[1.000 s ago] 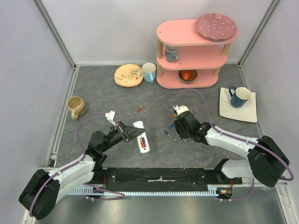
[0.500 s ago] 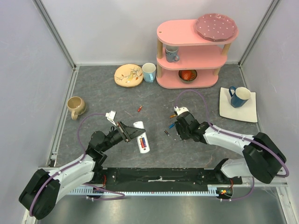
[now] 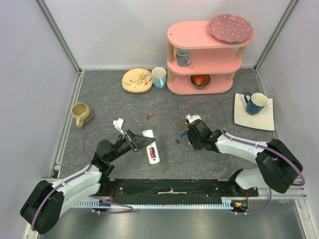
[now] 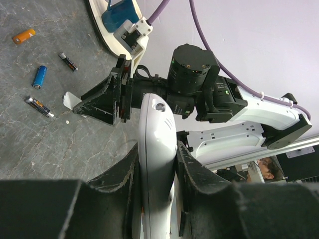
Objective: Load the batteries into the remote control
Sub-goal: Adjust the battery cover at the center of the board.
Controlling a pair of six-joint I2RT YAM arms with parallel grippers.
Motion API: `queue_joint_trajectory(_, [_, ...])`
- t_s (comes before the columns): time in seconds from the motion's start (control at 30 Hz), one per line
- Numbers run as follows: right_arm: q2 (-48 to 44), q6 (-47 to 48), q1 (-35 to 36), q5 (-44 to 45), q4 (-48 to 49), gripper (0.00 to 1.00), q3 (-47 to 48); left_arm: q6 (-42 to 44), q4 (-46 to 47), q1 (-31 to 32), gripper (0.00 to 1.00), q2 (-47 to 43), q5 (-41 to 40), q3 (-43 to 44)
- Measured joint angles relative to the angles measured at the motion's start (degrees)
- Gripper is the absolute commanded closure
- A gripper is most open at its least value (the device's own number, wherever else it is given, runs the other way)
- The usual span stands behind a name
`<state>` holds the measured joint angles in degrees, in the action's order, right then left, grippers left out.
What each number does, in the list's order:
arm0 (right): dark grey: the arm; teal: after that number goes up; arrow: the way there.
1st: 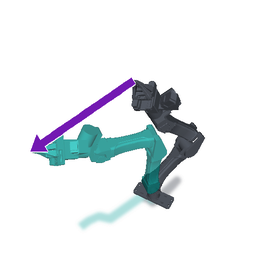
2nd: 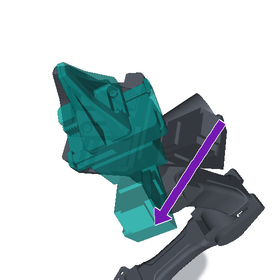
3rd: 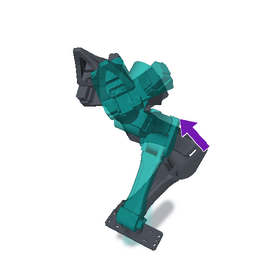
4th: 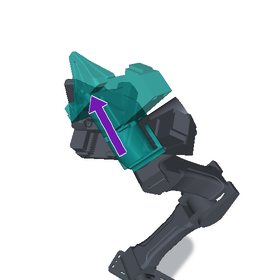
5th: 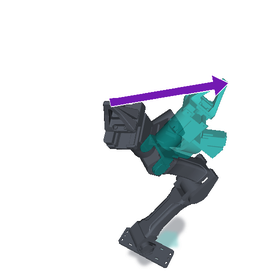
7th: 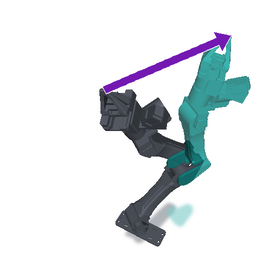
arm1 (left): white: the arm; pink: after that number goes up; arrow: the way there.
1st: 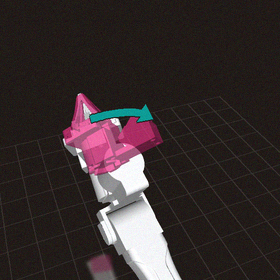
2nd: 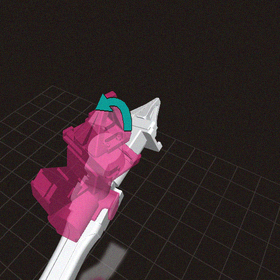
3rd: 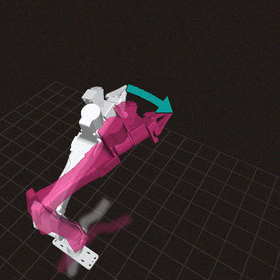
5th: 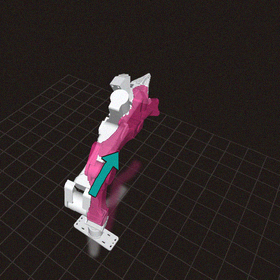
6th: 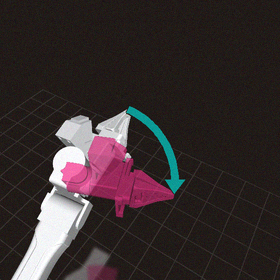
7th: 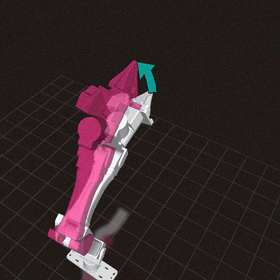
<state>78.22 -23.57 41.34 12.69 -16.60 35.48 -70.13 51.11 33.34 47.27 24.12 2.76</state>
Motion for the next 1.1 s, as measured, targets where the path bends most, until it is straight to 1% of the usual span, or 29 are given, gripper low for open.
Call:
queue_joint_trajectory(0.13, [-0.3,-0.4,0.0,0.0,0.0,0.52,0.0,0.0,0.0,0.0,0.98,0.0,0.0,0.0])
queue_joint_trajectory(0.33, [-0.7,-0.7,-0.3,0.0,0.1,0.57,0.0,0.0,0.2,0.0,0.98,0.3,0.0,0.0])
queue_joint_trajectory(0.57, [0.4,-1.1,-0.8,-0.6,1.1,0.58,0.0,0.0,0.5,0.0,0.98,0.4,0.0,0.0])
queue_joint_trajectory(0.67, [0.6,-1.2,-1.1,-1.0,1.6,0.64,0.0,0.0,0.5,0.0,0.98,0.3,0.0,0.0])
queue_joint_trajectory(0.7, [0.7,-1.3,-1.2,-1.1,1.7,0.69,0.0,0.0,0.5,0.0,0.98,0.2,0.0,0.0])
queue_joint_trajectory(0.77, [0.7,-1.2,-1.2,-1.1,1.8,0.76,0.0,0.0,0.5,0.0,0.98,0.2,0.0,0.0])
queue_joint_trajectory(0.8, [0.7,-1.3,-1.2,-1.1,1.9,0.81,0.0,0.0,0.5,0.0,0.98,0.2,0.0,0.0])
queue_joint_trajectory(0.97, [0.7,-1.6,-1.4,-1.5,2.4,0.9,0.0,0.0,0.5,0.0,0.98,0.2,0.0,0.0])
queue_joint_trajectory(1.07, [0.5,-1.8,-1.4,-1.9,2.4,1.0,0.0,0.0,0.5,0.0,0.98,0.1,0.0,0.0])
queue_joint_trajectory(1.1, [0.4,-1.9,-1.4,-1.9,2.4,1.0,0.0,0.0,0.5,0.0,0.98,0.1,0.0,0.0])
